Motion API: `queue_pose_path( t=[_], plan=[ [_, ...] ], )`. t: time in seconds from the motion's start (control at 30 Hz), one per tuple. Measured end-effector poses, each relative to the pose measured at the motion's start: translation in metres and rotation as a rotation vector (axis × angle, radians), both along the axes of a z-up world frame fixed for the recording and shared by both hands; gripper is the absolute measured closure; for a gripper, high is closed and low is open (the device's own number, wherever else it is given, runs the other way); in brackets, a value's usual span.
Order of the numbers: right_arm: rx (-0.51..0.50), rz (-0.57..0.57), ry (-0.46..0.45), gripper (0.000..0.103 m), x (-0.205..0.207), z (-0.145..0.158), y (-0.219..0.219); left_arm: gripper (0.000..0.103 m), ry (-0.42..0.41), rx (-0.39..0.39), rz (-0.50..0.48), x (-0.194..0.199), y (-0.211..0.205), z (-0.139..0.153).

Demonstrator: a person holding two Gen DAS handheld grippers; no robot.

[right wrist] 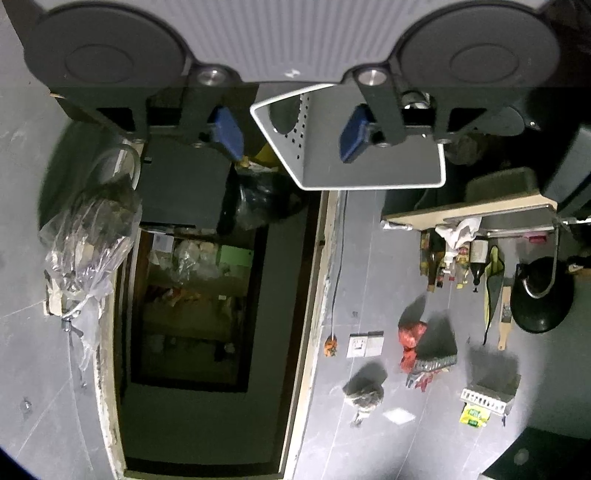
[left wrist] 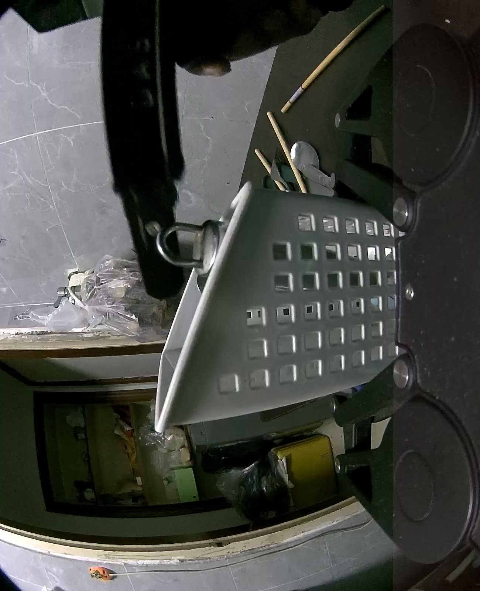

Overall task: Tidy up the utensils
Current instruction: 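Lower the spoon into the caddy and open the right gripper, then move the right gripper back down to the utensils on the table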

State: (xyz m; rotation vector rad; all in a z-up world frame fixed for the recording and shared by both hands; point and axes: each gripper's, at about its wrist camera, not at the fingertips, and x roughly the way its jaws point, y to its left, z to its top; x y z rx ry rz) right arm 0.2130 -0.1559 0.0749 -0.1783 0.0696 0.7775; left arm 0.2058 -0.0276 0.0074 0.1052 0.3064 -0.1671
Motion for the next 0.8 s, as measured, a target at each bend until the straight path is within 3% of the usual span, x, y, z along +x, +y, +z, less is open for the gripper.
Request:
queue_pose_path(
  t=[0.1,0.23,0.43,0.6,0.8],
  plan=[
    [0.028,-0.007,-0.029,0.026,-0.006,0.001,-0.007,0.026,0.0,0.0,0.0,0.0,0.0,0.0],
    [0.074,-0.027,-0.06,0.005,-0.013,0.003,-0.022,0.026,0.0,0.0,0.0,0.0,0.0,0.0],
    [0.178,-0.084,-0.063,0.0,-0.016,0.001,-0.049,0.026,0.0,-0.001,0.0,0.0,-0.001,0.0],
    [0.276,-0.18,0.06,0.0,0.0,-0.01,-0.076,0.026,0.0,-0.002,0.001,-0.001,-0.001,0.0],
    [0.388,-0.345,0.343,0.0,0.038,-0.039,-0.111,0.026,-0.001,-0.001,0.001,-0.001,-0.001,0.0]
  ],
)
